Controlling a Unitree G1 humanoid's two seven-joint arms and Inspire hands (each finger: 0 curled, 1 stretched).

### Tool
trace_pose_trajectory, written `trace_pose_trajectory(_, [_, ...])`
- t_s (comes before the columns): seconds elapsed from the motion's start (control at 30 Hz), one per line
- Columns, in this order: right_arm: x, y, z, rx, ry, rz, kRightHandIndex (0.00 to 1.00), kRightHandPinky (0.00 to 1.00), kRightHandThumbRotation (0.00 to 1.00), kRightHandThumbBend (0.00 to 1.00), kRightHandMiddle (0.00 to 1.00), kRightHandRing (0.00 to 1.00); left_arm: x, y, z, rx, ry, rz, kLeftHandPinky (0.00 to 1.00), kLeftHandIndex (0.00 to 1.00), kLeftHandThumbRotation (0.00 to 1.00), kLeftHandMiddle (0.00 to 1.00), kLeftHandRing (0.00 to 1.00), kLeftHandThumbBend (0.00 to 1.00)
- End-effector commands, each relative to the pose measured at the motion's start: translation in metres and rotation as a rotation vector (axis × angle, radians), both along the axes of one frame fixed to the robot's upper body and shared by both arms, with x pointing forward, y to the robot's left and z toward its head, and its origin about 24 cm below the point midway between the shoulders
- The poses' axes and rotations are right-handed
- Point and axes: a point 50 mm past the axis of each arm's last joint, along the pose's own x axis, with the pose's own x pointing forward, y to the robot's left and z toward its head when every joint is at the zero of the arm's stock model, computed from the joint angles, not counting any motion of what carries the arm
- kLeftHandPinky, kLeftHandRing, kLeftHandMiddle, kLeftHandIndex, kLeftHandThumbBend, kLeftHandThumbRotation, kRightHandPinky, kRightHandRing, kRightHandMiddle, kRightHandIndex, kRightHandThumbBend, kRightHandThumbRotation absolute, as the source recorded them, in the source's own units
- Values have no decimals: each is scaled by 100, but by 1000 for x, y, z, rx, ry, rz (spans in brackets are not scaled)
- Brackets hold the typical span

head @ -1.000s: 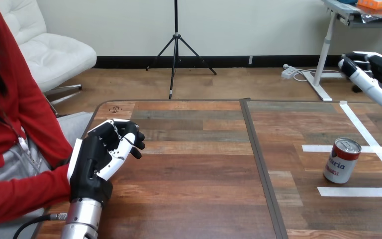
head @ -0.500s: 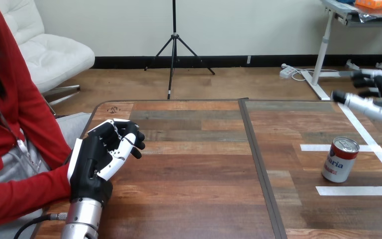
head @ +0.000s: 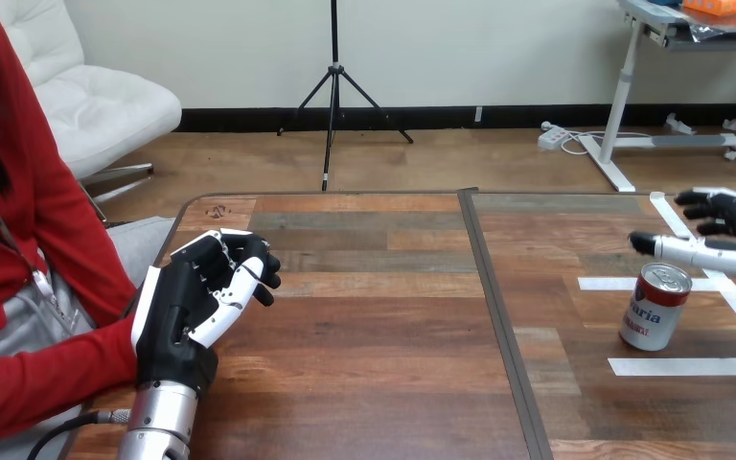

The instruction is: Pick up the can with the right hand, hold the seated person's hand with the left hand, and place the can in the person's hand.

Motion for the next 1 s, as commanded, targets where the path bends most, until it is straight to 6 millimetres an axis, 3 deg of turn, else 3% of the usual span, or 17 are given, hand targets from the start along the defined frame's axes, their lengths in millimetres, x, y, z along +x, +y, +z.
trace_pose_trajectory(0.0, [16,5,23,-58,-64,1,87,73,50,100,88,86,15,-5,22,24,-95,-29,33,45,25,46,43,35])
trace_pose_trajectory(0.43, [14,9,9,-108,29,-5,89,66,59,100,88,83,15,-4,22,31,-102,-33,32,44,25,45,42,33])
trace_pose_trajectory(0.73, [11,12,-1,-122,66,-3,88,71,61,100,88,85,15,-4,22,33,-104,-31,32,44,25,45,41,34])
trace_pose_trajectory(0.97, [11,15,-6,-119,79,-4,85,69,59,100,86,82,15,-4,22,34,-102,-27,31,44,25,45,41,36])
